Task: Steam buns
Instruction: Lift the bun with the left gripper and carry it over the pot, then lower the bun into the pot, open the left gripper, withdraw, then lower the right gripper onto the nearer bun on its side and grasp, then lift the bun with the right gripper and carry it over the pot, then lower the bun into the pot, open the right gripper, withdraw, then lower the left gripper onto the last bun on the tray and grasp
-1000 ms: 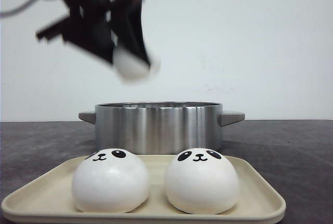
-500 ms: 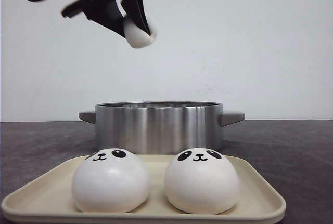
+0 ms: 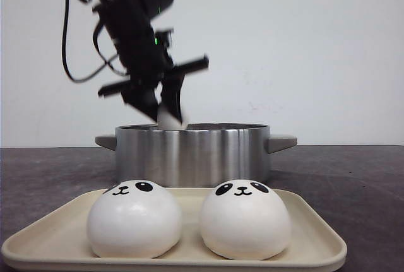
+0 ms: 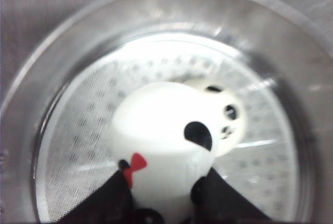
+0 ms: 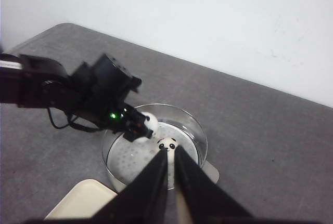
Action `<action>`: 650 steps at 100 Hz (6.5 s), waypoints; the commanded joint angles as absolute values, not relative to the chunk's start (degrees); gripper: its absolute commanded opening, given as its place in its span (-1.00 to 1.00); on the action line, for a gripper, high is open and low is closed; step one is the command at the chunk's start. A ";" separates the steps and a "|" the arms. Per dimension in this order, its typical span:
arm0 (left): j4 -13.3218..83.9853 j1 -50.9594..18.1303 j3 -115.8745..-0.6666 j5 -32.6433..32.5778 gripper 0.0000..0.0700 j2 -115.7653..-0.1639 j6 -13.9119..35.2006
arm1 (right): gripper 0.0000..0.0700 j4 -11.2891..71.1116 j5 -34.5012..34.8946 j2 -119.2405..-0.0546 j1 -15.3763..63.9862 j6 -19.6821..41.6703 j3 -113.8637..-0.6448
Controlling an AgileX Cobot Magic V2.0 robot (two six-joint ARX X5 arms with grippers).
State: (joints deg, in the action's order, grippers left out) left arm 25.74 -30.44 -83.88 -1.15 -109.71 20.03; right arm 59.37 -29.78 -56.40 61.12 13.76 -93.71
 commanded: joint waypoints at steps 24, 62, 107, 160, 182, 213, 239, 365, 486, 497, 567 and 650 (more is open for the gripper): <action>24.69 -30.50 -85.03 -1.04 0.80 -112.66 19.05 | -0.95 59.27 -30.02 -56.86 61.87 14.66 -94.83; 33.82 -30.76 -92.51 -1.06 0.81 -112.22 19.05 | -0.95 62.89 -30.02 -57.56 61.84 16.58 -94.80; 38.68 -34.20 -94.87 -3.66 0.66 -87.35 20.16 | -0.95 61.78 -23.92 -59.16 60.40 27.75 -77.91; 53.32 -48.18 -94.87 -9.96 0.66 -57.45 20.64 | 1.00 44.86 -2.35 -66.87 58.15 35.64 -55.86; 58.28 -48.56 -94.87 -13.89 0.66 -51.35 22.17 | 0.71 42.04 -1.87 -75.79 57.63 35.27 -55.86; 61.41 -48.56 -94.87 -15.46 0.66 -47.77 23.51 | 0.45 38.96 -1.48 -88.64 56.80 35.20 -55.86; 63.44 -48.56 -94.85 -15.49 0.66 -47.75 23.70 | 0.25 37.95 -1.48 -94.04 56.71 35.18 -55.86; 61.73 -48.56 -94.83 -18.28 0.66 -48.31 21.71 | -0.98 39.20 -4.40 -93.69 40.75 13.98 -83.09; 64.86 -48.56 -94.72 -18.70 0.66 -48.38 22.11 | 0.60 39.44 -2.98 -106.37 35.97 11.55 -83.24; 65.47 -48.56 -93.47 -18.70 0.66 -48.69 22.17 | -0.38 39.44 2.61 -104.86 35.81 10.39 -83.37; 56.82 -53.65 -67.11 -9.96 0.66 -67.31 28.36 | -0.95 36.25 -1.98 -60.38 45.95 13.13 -83.37; 47.99 -56.90 -65.56 -1.61 0.66 -100.33 27.70 | -0.95 50.26 -8.01 -51.09 45.95 13.08 -83.35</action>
State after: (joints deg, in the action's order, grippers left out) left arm 48.64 -56.18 -64.95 -1.56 -99.04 28.01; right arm 50.35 -7.79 -50.72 45.36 12.43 -82.37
